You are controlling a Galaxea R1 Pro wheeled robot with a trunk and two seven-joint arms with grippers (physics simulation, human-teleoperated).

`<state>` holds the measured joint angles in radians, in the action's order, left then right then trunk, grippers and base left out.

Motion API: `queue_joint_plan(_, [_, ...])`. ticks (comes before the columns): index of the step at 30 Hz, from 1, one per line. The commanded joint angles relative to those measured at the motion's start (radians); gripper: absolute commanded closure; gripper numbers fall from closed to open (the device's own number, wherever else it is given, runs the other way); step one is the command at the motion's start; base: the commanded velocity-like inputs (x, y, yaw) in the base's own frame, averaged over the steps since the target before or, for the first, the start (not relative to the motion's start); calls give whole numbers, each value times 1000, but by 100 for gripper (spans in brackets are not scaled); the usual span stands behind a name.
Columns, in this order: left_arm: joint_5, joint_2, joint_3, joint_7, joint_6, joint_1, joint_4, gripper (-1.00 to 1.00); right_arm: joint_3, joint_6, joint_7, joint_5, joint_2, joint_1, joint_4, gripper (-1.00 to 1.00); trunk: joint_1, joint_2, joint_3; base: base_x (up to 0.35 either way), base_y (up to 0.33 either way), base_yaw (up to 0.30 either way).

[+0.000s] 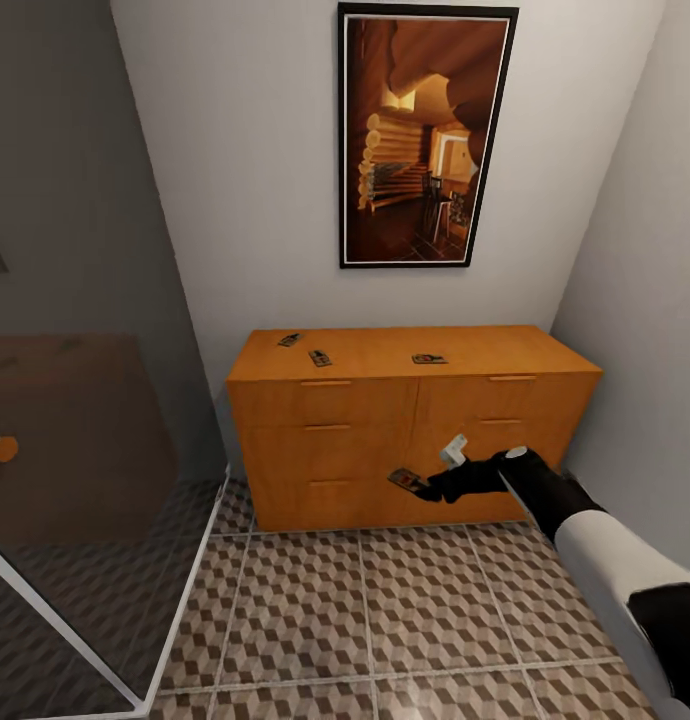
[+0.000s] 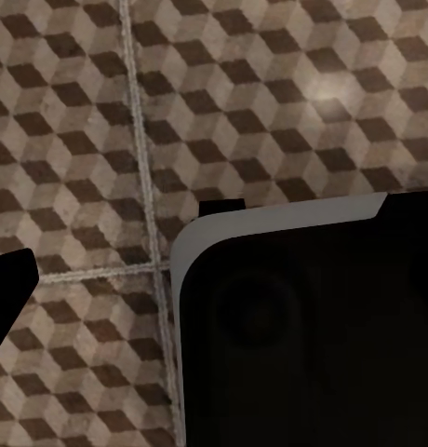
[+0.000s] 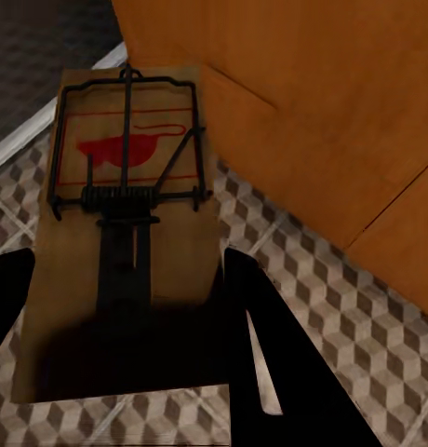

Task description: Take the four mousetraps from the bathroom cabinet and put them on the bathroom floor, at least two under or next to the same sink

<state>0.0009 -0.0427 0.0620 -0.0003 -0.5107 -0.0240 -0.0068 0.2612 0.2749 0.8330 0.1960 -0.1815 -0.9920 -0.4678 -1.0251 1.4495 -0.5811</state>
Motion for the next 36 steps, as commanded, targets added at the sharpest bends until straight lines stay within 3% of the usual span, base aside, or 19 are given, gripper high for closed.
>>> queue_joint_plan(1, [1, 0, 6, 0, -3, -1, 1, -100, 1, -51, -3, 1, -1, -1, 61, 100, 0, 1, -1, 0, 0, 0])
queue_joint_plan(3, [1, 0, 6, 0, -3, -1, 0, -100, 2, -105, -7, 1, -1, -1, 121, 100, 0, 1, -1, 0, 0, 0])
queue_joint_plan(8, [1, 0, 6, 1, -3, -1, 1, -100, 4, -322, -59, 1, 0, 1, 348, 100, 0, 1, -1, 0, 0, 0])
queue_joint_plan(11, [1, 0, 6, 0, -3, -1, 1, -100, 4, -426, -94, 0, 1, 23, 410, 100, 0, 1, -1, 0, 0, 0])
queue_joint_plan(15, [1, -1, 5, 1, -3, -1, 0, -100, 4, -521, -137, 1, 1, 141, 441, 100, 0, 1, -1, 0, 0, 0])
queue_joint_plan(23, [1, -2, 3, 2, -2, -1, -1, -100, 4, -668, -192, 0, -1, 302, 449, 100, 0, 1, -1, 0, 0, 0])
queue_joint_plan(28, [1, -12, -1, 3, -3, -1, -6, -100, 4, -770, -343, -6, 9, 427, 451, 100, 0, 1, -1, 0, 0, 0])
queue_joint_plan(31, [1, -18, -3, 3, -3, -1, -9, -100, 3, -839, -443, -8, 30, 483, 451, 100, 0, 1, -1, 0, 0, 0])
queue_joint_plan(33, [1, -19, -3, 3, -3, -1, -10, -100, 3, -908, -592, -10, 61, 534, 451, 100, 0, 1, -1, 0, 0, 0])
queue_joint_plan(35, [1, -19, -3, 3, -3, -1, -11, -100, 3, -939, -683, -10, 74, 556, 451, 100, 0, 1, -1, 0, 0, 0])
queue_joint_plan(36, [1, -19, -4, 3, -3, -1, -11, -100, 3, -967, -776, -11, 92, 577, 451, 100, 0, 1, -1, 0, 0, 0])
